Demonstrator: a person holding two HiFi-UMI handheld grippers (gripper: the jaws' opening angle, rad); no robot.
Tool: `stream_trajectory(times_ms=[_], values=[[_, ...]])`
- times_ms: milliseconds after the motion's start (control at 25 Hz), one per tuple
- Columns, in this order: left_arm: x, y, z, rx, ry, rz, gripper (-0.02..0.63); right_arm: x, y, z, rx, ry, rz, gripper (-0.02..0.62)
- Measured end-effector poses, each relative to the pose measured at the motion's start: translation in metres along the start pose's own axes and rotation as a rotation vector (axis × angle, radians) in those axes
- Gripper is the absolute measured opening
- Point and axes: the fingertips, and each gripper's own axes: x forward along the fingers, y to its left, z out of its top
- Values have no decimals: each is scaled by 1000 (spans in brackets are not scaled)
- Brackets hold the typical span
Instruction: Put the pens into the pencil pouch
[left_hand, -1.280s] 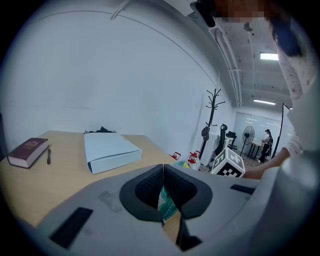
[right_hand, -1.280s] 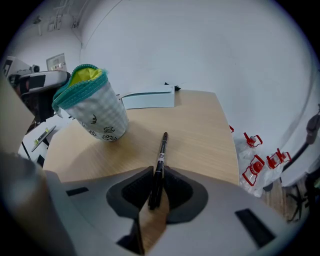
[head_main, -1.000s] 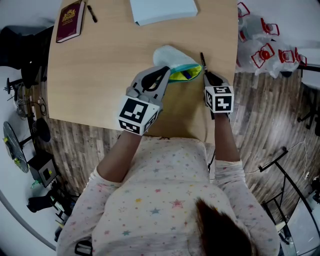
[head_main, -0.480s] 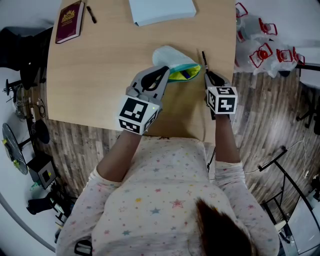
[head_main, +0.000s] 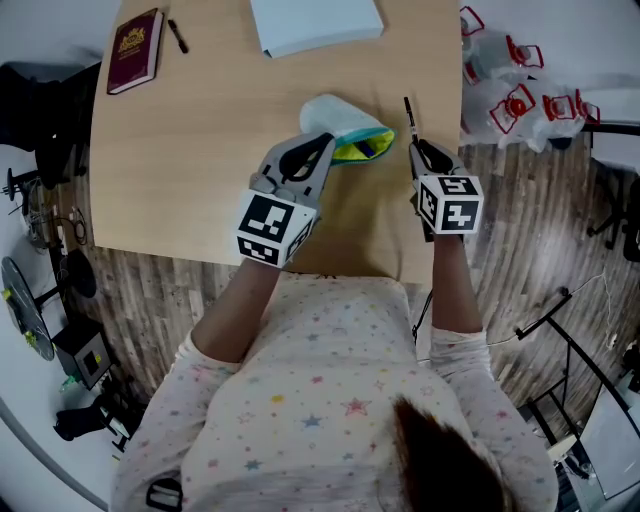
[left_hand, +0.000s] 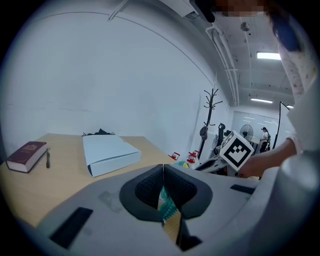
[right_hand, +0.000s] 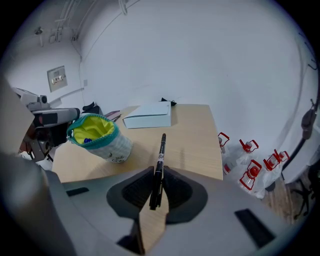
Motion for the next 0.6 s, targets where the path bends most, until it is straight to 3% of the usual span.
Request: stream_trajectory(times_ms=[600], values=[[-4, 1, -3, 18, 2, -30, 15, -47, 17, 30, -34, -75, 3, 58]])
